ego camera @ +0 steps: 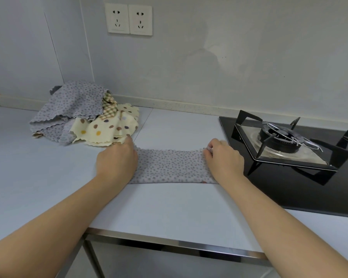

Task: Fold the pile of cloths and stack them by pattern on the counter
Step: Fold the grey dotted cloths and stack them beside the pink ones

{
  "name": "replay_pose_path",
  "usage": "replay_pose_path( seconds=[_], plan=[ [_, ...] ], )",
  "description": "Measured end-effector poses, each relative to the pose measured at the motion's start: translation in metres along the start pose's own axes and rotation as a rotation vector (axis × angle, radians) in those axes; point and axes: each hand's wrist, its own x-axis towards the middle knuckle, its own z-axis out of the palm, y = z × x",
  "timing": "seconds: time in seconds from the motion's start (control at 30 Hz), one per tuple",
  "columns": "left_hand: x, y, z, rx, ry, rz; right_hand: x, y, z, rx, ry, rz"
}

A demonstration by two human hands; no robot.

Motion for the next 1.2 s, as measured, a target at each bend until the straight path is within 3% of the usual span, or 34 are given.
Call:
replay_pose_path(
  seconds=[0.07, 0.13, 0.2, 0.27, 0.37, 0.5, 0.6, 0.67, 0.73, 0.8, 1.0, 1.2],
  plan=[
    [0.002, -0.003, -0.003, -0.087, 0.085, 0.112, -0.001, -0.001, -0.003, 0.071, 0.085, -0.117],
    [0.003, -0.003, -0.003, -0.218, 0.175, 0.319, -0.005, -0.006, -0.006, 0.215, 0.032, -0.216],
    [-0.002, 0.002, -0.007, -0.345, -0.042, 0.406, -0.012, -0.012, -0.003, 0.315, -0.247, -0.256],
    [-0.008, 0.005, -0.005, -0.3, -0.389, 0.435, -0.018, -0.016, 0.003, 0.182, -0.527, -0.291],
    [-0.009, 0.008, -0.002, -0.138, -0.604, 0.439, -0.017, -0.015, 0.005, 0.036, -0.62, -0.309],
    [-0.011, 0.008, -0.006, -0.098, -0.554, 0.425, -0.01, -0.008, -0.001, 0.013, -0.588, -0.207],
    [-0.012, 0.01, -0.012, -0.077, -0.245, 0.347, -0.009, 0.001, -0.009, 0.008, -0.245, -0.143],
    [-0.007, 0.007, -0.017, -0.172, -0.091, 0.248, -0.012, -0.001, -0.012, 0.213, -0.094, -0.184],
    [-0.006, 0.001, -0.018, -0.289, -0.022, 0.249, -0.016, -0.008, -0.009, 0.325, -0.153, -0.267],
    [-0.007, -0.006, -0.016, -0.381, 0.026, 0.329, -0.015, -0.011, -0.004, 0.271, -0.201, -0.323],
    [-0.009, -0.008, -0.015, -0.56, -0.05, 0.54, -0.011, -0.002, -0.003, 0.407, -0.2, -0.334],
    [-0.008, -0.013, -0.014, -0.488, -0.289, 0.719, -0.01, -0.001, 0.003, 0.309, -0.316, -0.353]
  ],
)
